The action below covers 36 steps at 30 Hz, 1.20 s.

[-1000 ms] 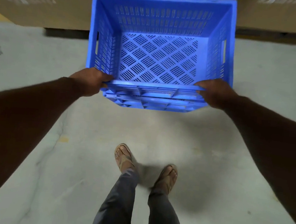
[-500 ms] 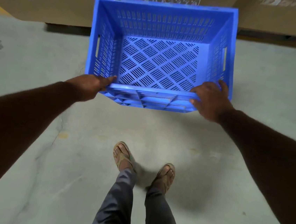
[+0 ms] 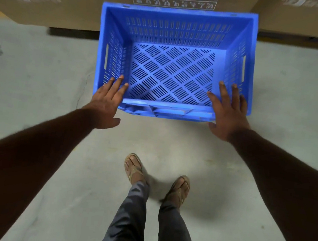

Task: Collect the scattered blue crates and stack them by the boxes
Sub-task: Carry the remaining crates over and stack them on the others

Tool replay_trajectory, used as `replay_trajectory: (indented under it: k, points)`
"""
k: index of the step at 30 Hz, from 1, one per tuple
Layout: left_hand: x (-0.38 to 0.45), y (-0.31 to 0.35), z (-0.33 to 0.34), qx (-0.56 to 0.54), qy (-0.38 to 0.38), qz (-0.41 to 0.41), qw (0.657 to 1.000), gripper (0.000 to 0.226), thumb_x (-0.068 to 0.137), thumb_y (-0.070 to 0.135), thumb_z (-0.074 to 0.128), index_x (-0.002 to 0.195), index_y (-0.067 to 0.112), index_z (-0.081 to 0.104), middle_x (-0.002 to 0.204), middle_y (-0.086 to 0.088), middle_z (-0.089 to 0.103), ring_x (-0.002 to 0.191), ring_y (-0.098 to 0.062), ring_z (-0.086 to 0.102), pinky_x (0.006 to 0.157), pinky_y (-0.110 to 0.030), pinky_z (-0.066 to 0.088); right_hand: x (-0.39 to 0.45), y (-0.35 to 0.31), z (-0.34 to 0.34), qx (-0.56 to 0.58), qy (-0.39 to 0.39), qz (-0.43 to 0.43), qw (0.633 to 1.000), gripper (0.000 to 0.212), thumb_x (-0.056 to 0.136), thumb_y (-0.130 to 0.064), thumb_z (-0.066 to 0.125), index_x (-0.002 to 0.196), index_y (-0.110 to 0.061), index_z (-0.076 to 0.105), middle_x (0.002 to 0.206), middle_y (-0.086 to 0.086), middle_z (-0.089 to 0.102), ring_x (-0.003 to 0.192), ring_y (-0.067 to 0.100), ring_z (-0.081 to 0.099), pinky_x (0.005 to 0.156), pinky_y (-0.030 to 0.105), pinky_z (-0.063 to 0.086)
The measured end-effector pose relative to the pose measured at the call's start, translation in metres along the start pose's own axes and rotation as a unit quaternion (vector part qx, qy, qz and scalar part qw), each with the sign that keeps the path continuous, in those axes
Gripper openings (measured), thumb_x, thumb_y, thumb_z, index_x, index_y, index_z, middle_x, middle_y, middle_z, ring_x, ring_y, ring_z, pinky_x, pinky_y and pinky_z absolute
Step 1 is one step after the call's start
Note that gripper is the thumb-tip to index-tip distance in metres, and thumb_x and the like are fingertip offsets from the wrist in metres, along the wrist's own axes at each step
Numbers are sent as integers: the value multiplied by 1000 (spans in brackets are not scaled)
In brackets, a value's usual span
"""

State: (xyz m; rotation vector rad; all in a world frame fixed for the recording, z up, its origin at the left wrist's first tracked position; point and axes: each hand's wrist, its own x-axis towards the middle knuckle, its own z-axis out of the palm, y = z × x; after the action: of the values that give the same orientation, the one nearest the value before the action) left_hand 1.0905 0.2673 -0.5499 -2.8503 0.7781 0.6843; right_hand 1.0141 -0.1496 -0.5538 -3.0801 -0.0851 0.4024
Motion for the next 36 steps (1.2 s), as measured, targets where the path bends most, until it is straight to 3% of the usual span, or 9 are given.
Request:
replay_trajectory:
  k: [6,10,12,15,20,25,28,30,36]
  points:
    - [-18,28,-48,-81,-124,-64,987,112,82,35,74,159,2,0,167,-20,-5,155,-40,-1,125,-47,9,-10,-22,-36,45,-93,36,994,112,77,-52,75,162,-15,11,170,12,2,154,46,-1,120,64,6]
    - [-76,88,-109,-373,-12,-95,923,63,82,15,56,140,-5,46,144,-27,47,131,-35,48,110,-27,28,-72,-78,-90,279,121,83,949,49,89,-25,59,134,-6,59,138,15,61,141,38,45,119,54,29]
    - [-119,116,-132,-466,44,-98,878,45,86,9,59,131,4,58,129,-10,62,113,-22,60,100,-24,39,-115,-100,-118,367,219,87,900,26,89,-13,59,111,-7,70,116,12,71,120,36,61,110,49,42]
    - [-187,154,-146,-592,66,-95,798,36,83,7,50,116,13,66,115,2,69,98,-8,67,89,-20,50,-180,-127,-157,417,244,71,873,16,87,-5,65,100,-10,72,108,4,72,108,25,65,104,40,45]
    - [-283,193,-135,-659,73,-157,732,32,82,11,51,104,27,68,106,3,75,99,-6,69,89,-28,55,-244,-166,-183,437,152,17,886,15,89,-14,66,101,-17,73,110,-5,71,108,17,63,102,38,46]
    - [-342,183,-134,-683,158,-228,676,17,95,17,67,111,22,72,113,10,73,110,-4,66,92,-12,48,-270,-200,-227,488,20,10,872,15,96,-25,61,107,-27,71,110,-17,71,107,2,64,91,26,51]
    - [-376,154,-133,-722,184,-224,629,17,96,9,63,110,15,71,106,-2,76,101,-18,71,93,-24,52,-280,-242,-249,506,3,9,863,13,97,-23,62,105,-25,71,105,-16,73,100,0,66,84,19,51]
    - [-404,127,-127,-739,199,-222,604,20,97,1,57,111,10,69,105,-7,76,97,-22,71,85,-20,52,-283,-281,-260,515,-23,-4,857,11,97,-22,62,102,-25,72,100,-14,74,95,1,67,83,17,50]
    - [-530,24,-67,-753,268,-295,524,26,97,1,53,114,12,69,106,-2,77,93,-9,70,81,-15,51,-294,-442,-270,574,-137,-46,806,17,100,-11,55,106,-12,70,98,5,78,85,12,71,76,18,53]
